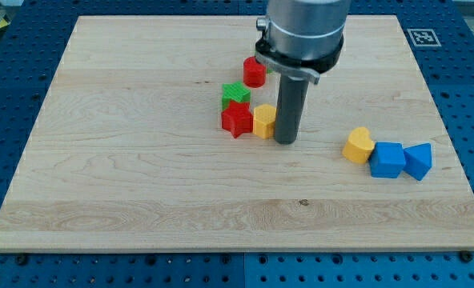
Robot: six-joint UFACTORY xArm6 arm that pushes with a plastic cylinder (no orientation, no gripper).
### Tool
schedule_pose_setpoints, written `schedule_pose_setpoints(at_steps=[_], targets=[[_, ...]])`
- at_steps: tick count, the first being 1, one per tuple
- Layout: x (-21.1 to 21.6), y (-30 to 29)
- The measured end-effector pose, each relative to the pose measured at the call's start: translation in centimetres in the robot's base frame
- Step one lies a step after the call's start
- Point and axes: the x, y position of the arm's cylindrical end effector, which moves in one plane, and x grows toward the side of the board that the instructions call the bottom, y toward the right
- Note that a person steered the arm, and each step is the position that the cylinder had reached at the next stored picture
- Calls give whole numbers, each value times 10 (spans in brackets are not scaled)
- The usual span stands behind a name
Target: Move arm upwards
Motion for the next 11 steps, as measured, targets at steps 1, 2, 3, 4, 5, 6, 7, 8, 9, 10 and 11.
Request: schedule_pose_setpoints(at_steps=[1,2,3,4,5,6,7,8,9,10,11], targets=[[-22,0],[-32,0],[-35,0],[-35,0],[-43,14],[-86,35],[-138,53],[-190,56],[-228,55],[-242,38],[-259,27]])
